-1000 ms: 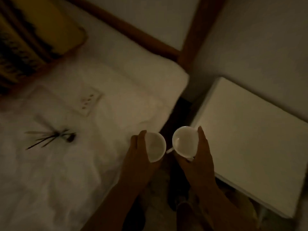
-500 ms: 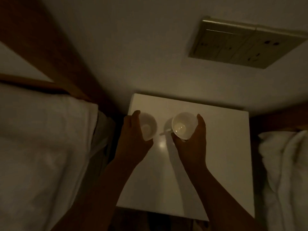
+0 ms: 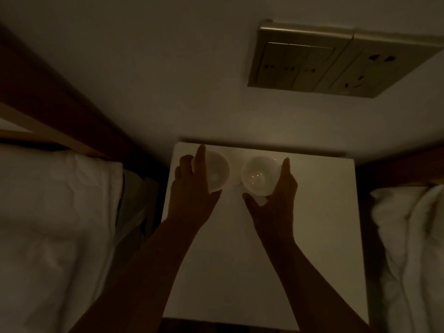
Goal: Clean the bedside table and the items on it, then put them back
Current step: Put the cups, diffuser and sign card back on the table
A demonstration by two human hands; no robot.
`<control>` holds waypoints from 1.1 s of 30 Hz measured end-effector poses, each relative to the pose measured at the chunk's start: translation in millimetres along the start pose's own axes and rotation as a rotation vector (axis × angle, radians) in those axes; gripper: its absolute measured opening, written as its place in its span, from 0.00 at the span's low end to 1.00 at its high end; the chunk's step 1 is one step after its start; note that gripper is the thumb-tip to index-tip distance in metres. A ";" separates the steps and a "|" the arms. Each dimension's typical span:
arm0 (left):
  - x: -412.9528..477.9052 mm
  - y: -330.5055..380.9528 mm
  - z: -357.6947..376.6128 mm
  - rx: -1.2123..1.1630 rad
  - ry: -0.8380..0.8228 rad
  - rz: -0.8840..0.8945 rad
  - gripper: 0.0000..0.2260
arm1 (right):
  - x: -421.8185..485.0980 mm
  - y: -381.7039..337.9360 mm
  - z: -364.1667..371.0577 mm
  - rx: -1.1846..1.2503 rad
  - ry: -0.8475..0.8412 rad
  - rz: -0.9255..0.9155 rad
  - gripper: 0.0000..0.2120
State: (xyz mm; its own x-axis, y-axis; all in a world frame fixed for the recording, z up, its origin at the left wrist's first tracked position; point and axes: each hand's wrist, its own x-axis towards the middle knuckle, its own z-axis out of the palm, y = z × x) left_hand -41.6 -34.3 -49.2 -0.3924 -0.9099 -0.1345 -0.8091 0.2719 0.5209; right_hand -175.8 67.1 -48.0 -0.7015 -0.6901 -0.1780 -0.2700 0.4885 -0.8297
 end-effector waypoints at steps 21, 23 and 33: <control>-328.6 -240.1 -121.1 -0.373 0.008 -0.754 0.12 | -298.8 -94.2 188.0 -0.194 -0.784 -0.387 0.12; -357.4 -265.2 -132.1 -0.393 0.123 -0.839 0.12 | -314.6 -111.6 216.7 -0.189 -0.818 -0.472 0.11; -394.2 -390.8 -172.3 -0.501 0.638 -1.104 0.32 | -333.8 -188.0 380.6 -0.323 -0.799 -0.683 0.25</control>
State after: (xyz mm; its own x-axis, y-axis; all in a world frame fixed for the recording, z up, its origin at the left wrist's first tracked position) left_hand 504.6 164.2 -54.5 0.7255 -0.5997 -0.3375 -0.2702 -0.6993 0.6618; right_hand 360.2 2.4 -33.9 0.2590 -0.9582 -0.1216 -0.6802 -0.0916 -0.7273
